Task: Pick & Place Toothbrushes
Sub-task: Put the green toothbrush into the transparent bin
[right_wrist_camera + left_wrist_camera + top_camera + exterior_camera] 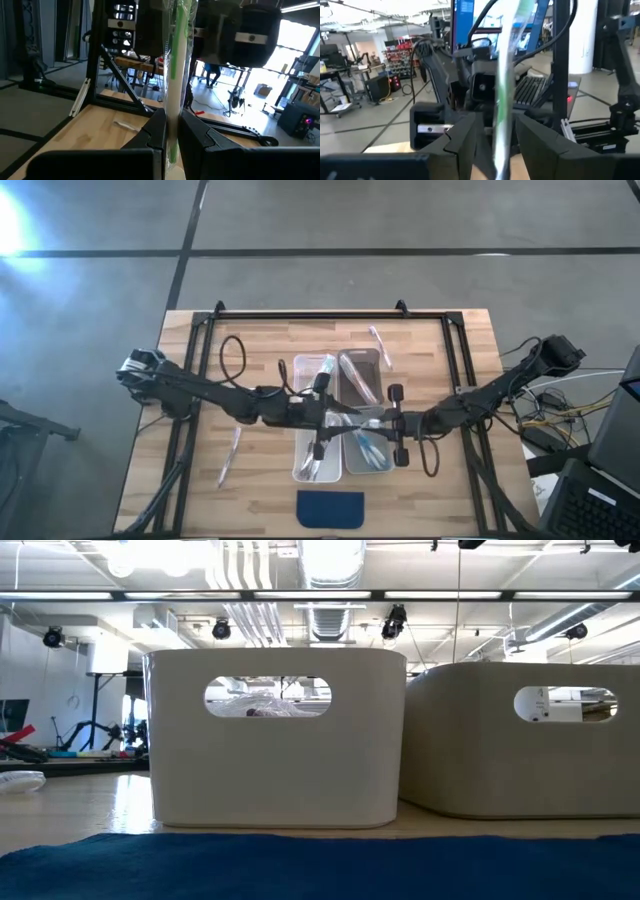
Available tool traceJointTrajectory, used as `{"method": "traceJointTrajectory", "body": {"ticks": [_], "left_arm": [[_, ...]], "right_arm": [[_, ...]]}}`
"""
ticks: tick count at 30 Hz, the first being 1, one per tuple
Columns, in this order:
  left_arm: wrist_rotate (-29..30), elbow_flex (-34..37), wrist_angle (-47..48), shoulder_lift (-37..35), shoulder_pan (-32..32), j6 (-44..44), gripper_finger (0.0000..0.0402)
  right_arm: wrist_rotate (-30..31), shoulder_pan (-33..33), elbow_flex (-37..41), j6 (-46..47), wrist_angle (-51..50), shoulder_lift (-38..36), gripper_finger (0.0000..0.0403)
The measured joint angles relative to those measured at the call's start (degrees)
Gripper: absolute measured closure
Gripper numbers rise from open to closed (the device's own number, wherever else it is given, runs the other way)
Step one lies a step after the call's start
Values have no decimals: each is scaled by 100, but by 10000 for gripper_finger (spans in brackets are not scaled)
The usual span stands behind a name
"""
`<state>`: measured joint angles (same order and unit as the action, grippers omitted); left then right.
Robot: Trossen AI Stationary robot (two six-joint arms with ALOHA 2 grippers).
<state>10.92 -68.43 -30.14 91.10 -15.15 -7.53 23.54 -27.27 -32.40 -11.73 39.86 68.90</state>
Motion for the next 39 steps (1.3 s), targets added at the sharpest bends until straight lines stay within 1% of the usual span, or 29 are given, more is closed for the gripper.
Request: {"method": "traceJointTrajectory", "body": {"ticks": [11, 15, 27, 31, 39], "left_arm": [[-281, -208, 21, 306, 112, 15, 255], [-497, -368, 23, 405, 128, -37, 255], [-527, -478, 19, 475, 211, -79, 259], [-527, -473, 23, 478, 225, -90, 284], [-586, -469, 24, 478, 229, -99, 369]], "right_arm": [[-1, 0, -6, -26, 24, 0, 380], [-1, 0, -6, -26, 26, 0, 380], [1, 0, -6, -26, 39, 0, 380], [3, 0, -6, -26, 38, 0, 380], [32, 4, -5, -28, 37, -2, 380]]}}
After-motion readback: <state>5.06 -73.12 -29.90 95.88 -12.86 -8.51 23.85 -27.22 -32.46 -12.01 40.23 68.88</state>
